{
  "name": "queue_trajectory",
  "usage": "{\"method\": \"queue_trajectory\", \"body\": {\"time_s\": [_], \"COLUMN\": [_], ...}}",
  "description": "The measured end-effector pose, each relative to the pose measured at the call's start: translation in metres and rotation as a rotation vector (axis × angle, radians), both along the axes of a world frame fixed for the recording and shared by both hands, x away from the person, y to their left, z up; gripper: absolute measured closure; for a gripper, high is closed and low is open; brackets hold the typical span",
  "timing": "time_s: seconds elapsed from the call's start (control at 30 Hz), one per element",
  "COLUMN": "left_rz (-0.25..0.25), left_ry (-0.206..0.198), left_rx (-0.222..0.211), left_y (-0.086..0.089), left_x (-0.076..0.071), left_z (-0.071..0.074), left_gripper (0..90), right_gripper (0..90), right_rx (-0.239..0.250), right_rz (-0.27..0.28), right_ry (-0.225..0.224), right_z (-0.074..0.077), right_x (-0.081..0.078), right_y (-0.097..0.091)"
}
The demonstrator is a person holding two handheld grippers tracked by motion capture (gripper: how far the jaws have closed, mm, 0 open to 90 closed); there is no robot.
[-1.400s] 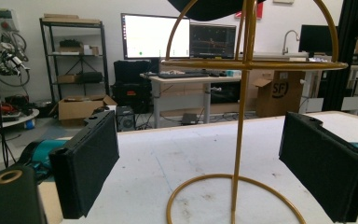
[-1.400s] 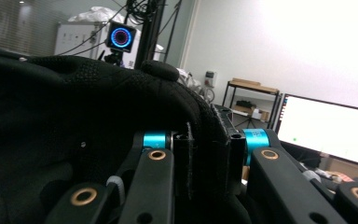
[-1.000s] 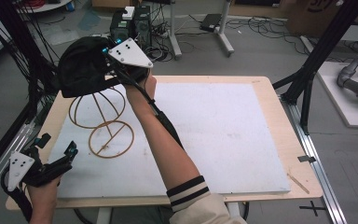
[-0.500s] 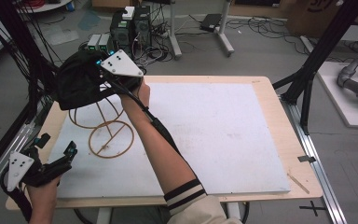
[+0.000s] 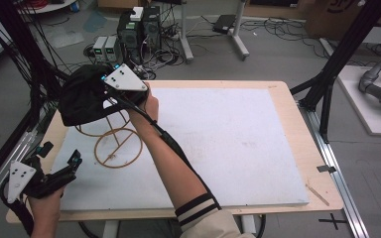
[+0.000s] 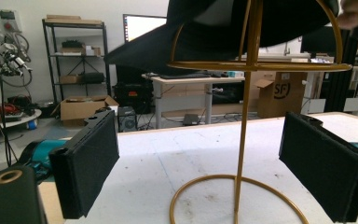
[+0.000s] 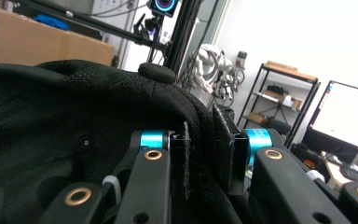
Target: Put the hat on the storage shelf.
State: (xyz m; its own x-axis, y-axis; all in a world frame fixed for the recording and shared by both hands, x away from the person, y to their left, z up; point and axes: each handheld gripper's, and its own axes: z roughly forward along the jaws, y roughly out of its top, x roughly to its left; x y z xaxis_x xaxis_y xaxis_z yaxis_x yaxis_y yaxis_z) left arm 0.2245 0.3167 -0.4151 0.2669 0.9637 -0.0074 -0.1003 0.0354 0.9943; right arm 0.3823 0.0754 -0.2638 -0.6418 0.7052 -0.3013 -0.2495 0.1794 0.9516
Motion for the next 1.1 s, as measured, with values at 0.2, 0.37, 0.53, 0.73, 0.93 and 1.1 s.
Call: {"method": "queue_trajectory", "body": {"time_s": [0.2,0.37,0.53,0.73,0.93,1.1], "left_rz": [0.001,0.0,0.002,0.001,-0.002,-0.003], "left_ry": [0.001,0.001,-0.001,0.0,0.0,0.0], "left_rx": [0.0,0.003,-0.001,0.001,0.004,0.006], "left_y": [0.0,0.0,0.0,0.0,-0.001,-0.002], "left_x": [0.001,0.0,0.0,0.001,0.001,0.001], "left_z": [0.0,0.0,0.0,0.0,0.0,0.0], "left_gripper": [12.1,12.2,12.2,12.2,12.2,12.2], "right_gripper": [73.1,62.2,49.2,43.2,40.2,37.6], "right_rx": [-0.001,0.007,0.001,0.004,0.022,0.025], "right_rz": [0.009,0.023,0.034,0.046,0.056,0.054], "right_ry": [0.01,0.017,0.009,0.007,0.014,0.019], "right_z": [-0.003,-0.002,-0.002,-0.001,0.001,0.001], "right_x": [0.003,0.003,0.003,0.003,0.003,0.003], "right_y": [-0.004,-0.006,-0.007,-0.008,-0.012,-0.016]}}
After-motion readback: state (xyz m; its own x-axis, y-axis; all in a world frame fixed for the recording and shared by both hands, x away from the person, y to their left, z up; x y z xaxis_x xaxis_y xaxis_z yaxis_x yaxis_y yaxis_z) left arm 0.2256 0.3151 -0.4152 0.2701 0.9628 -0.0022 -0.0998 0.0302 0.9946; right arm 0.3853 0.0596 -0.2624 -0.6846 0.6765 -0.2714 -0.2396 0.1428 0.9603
